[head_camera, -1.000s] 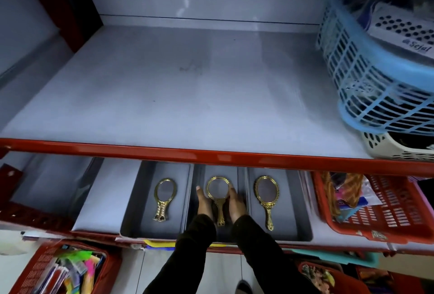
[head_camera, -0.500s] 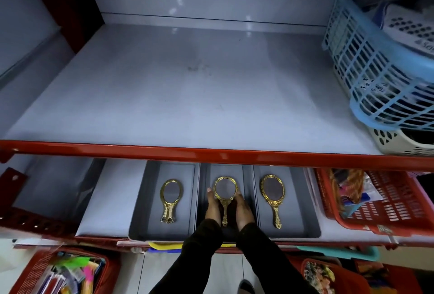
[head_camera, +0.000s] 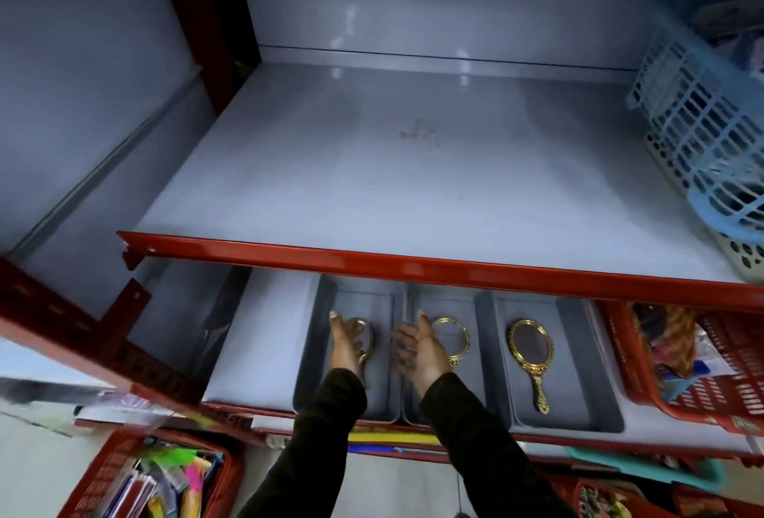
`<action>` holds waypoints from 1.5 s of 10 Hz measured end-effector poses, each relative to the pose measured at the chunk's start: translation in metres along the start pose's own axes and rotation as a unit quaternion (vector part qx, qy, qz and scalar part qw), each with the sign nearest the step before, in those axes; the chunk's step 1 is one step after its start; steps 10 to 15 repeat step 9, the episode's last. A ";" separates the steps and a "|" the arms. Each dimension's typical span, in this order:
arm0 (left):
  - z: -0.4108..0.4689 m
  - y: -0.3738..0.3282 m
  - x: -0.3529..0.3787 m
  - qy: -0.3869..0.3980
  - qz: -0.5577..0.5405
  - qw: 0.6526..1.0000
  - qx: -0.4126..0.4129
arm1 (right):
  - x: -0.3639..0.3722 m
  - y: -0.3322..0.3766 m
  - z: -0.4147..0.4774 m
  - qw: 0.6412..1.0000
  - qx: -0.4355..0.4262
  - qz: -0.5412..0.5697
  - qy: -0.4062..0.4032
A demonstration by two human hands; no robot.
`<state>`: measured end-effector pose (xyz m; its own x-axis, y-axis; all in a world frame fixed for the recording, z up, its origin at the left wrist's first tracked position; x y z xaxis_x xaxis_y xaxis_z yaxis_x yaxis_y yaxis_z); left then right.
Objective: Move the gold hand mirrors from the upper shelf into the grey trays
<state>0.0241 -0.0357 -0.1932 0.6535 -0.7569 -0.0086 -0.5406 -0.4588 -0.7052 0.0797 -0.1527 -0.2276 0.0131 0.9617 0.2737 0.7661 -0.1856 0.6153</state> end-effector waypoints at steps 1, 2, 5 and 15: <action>0.015 0.004 -0.021 -0.006 0.010 0.999 -0.031 | 0.021 -0.021 0.011 1.000 0.028 -0.011 -0.008; 0.034 0.016 -0.038 0.002 0.003 0.996 -0.084 | 0.038 -0.052 0.035 0.998 0.028 -0.052 -0.023; 0.035 0.019 -0.039 0.074 -0.005 0.992 -0.107 | 0.051 -0.080 0.055 0.997 0.015 -0.044 -0.056; 0.020 0.014 -0.049 0.052 0.016 0.997 -0.046 | 0.044 -0.067 0.022 0.998 0.001 -0.025 -0.062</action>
Point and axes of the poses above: each hand's wrist, its own z-axis towards the middle knuckle, its own x-axis out of the palm, y = z × x, the point moved 4 cm from there along z, towards the middle knuckle, and after that the axes turned 10 degrees about z, right-handed, at the moved point
